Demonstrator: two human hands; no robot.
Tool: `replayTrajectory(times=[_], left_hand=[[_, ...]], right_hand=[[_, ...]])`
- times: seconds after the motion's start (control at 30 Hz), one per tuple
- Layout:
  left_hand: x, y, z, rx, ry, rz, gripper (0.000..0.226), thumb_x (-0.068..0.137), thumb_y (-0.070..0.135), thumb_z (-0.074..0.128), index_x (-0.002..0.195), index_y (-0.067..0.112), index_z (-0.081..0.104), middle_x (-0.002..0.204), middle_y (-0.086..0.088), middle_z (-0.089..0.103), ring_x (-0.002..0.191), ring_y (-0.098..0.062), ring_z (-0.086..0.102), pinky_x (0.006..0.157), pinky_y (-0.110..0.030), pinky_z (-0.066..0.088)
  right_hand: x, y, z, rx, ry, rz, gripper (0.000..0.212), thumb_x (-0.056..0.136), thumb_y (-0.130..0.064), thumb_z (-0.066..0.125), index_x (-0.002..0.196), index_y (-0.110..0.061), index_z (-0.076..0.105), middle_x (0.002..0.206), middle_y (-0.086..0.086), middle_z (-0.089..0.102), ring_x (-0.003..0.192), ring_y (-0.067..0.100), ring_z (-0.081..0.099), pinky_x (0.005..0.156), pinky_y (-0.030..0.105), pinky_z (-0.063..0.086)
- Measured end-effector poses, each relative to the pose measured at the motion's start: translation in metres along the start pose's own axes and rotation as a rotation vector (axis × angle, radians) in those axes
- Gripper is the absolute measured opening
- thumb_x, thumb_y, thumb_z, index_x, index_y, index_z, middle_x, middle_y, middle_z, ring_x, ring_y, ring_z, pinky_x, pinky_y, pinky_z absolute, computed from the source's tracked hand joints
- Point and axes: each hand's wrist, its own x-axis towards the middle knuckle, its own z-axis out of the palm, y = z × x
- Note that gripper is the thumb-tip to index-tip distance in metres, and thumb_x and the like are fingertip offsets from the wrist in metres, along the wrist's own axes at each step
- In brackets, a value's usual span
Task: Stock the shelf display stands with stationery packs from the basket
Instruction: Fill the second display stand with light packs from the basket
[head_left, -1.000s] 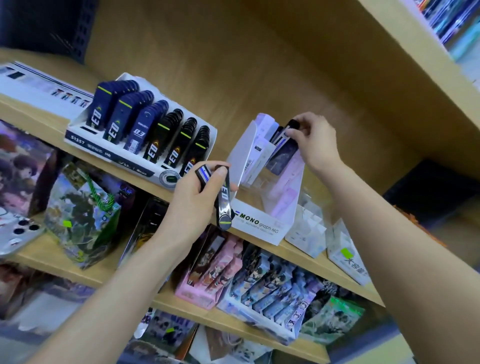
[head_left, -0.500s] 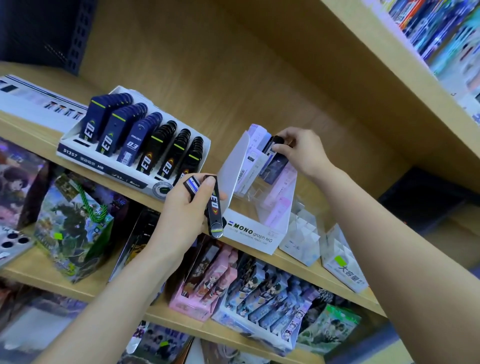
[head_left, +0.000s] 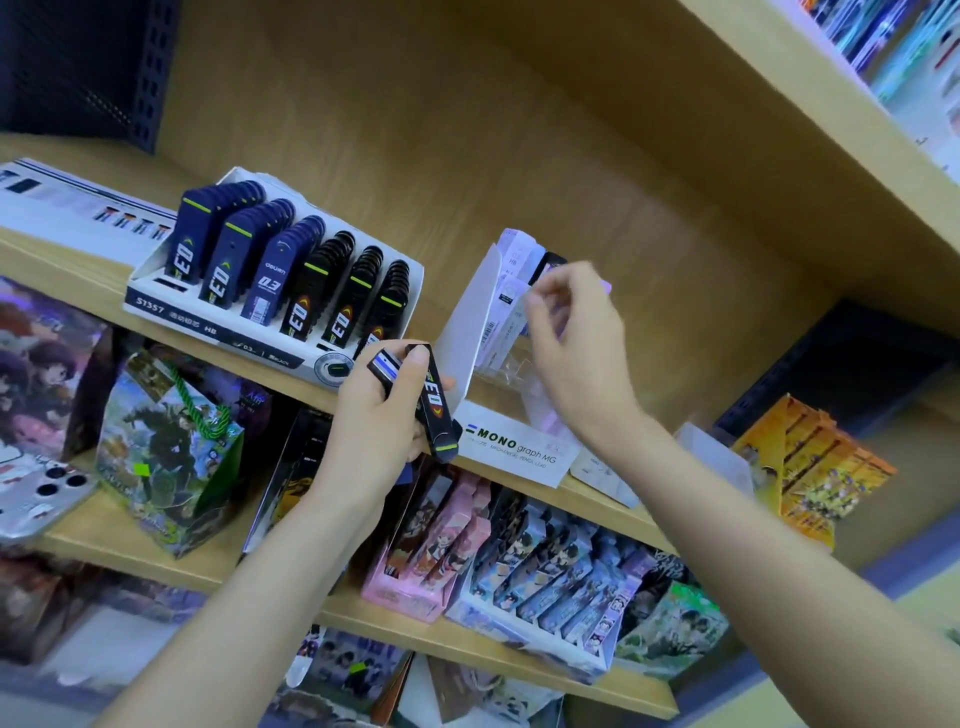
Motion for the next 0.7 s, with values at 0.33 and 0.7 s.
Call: replayTrajectory(times=[0.33, 0.7], left_hand=[[-0.007, -0.015, -0.011, 0.104, 0.132, 0.098, 0.012, 0.099, 0.021, 0.045, 0.095, 0.027, 0.054, 0.081, -0.005, 0.065, 0.051, -0.009, 0.046, 0.041, -0.014, 0.034], [-0.031, -0.005, -0.065, 0.123, 0.199, -0.036, 0.028, 0.098, 0.036, 0.041, 0.099, 0.008, 0.046, 0.057, 0.007, 0.050, 0.039, -0.010, 0.037, 0.043, -0.022, 0.034]], right_hand=[[-0.065, -0.040, 0.006, 0.377, -0.626, 0.470, 0.014, 0.087, -0.022, 0.067, 0.091, -0.015, 0.056, 0.077, -0.002, 0.055, 0.046, -0.001, 0.056, 0.042, 0.009, 0.040], [-0.040, -0.047, 0.013, 0.208, -0.342, 0.164, 0.017, 0.087, -0.025, 0.065, 0.077, -0.036, 0.061, 0.064, -0.008, 0.060, 0.066, 0.020, 0.057, 0.069, 0.034, 0.051]])
